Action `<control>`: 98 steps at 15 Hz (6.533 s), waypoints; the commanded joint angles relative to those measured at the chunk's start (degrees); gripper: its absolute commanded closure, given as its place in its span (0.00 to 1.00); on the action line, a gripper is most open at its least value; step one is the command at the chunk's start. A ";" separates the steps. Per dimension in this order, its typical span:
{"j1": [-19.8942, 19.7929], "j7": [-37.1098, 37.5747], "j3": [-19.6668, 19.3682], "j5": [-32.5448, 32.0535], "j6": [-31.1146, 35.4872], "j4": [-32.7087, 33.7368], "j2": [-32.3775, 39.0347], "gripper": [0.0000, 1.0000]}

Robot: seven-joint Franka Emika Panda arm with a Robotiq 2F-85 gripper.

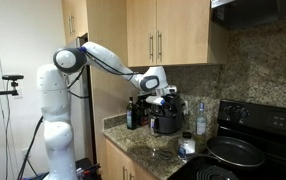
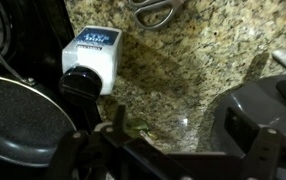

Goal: Move the bottle of alcohol on the right to the left

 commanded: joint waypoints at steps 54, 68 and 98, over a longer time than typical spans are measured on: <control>3.11 31.22 -4.73 -5.81 46.02 28.08 32.86 0.94; -4.35 8.70 5.60 -0.77 24.68 8.25 8.71 0.94; 1.54 -52.26 6.52 42.45 -12.75 -5.00 -6.49 0.94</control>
